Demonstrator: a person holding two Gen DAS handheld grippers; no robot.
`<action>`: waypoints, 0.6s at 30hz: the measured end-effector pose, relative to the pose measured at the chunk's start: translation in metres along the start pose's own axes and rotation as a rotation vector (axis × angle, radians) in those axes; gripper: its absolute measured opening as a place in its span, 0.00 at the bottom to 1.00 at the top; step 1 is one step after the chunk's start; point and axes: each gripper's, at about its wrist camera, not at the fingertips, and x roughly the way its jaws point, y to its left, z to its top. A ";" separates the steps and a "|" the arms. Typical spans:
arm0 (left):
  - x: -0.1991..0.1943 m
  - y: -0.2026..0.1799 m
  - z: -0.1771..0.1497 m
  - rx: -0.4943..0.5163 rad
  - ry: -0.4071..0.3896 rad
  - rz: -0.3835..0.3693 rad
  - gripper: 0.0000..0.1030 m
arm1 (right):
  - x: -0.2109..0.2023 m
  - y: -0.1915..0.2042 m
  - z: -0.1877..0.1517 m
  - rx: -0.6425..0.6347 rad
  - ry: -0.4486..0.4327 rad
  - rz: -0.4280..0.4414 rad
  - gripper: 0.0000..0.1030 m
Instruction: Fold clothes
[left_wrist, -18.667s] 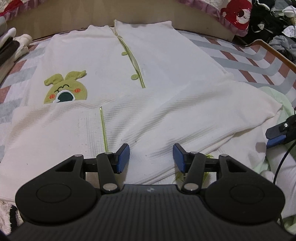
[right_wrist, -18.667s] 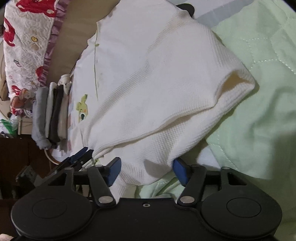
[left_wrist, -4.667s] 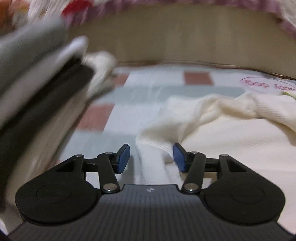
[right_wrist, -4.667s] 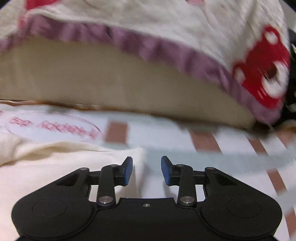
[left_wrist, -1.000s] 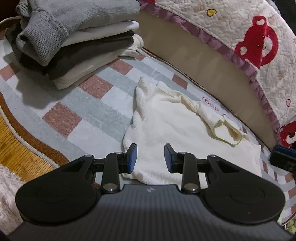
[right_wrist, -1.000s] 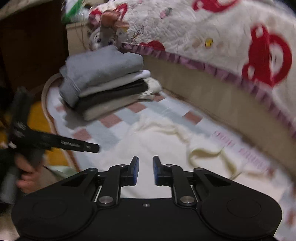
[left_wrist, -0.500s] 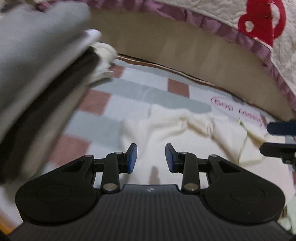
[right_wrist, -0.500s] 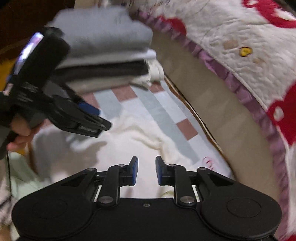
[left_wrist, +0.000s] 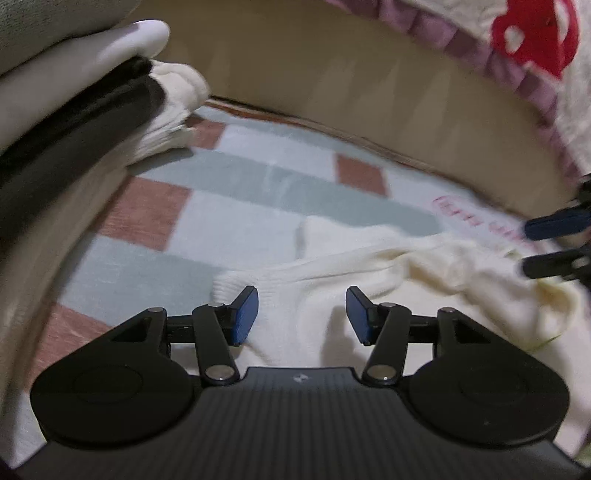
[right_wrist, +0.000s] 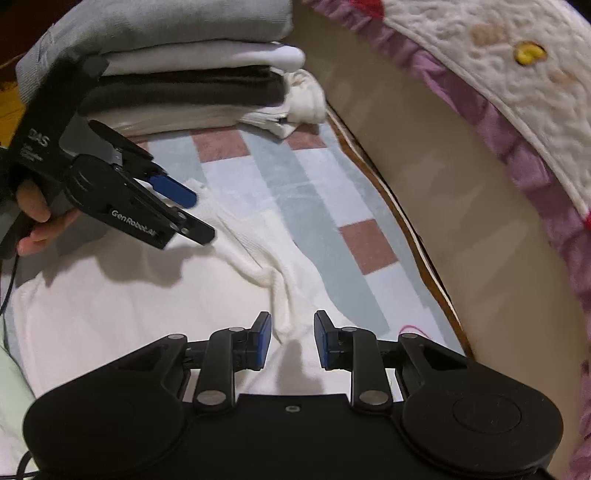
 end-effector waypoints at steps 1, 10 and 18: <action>0.000 0.005 0.001 -0.021 0.001 -0.020 0.50 | 0.002 -0.003 -0.005 0.019 -0.013 0.015 0.30; 0.007 -0.004 -0.008 0.029 -0.002 -0.100 0.54 | 0.019 0.008 -0.012 0.037 0.005 0.004 0.40; -0.002 -0.009 0.000 0.095 -0.105 -0.018 0.01 | 0.012 -0.003 -0.017 0.161 -0.029 -0.054 0.44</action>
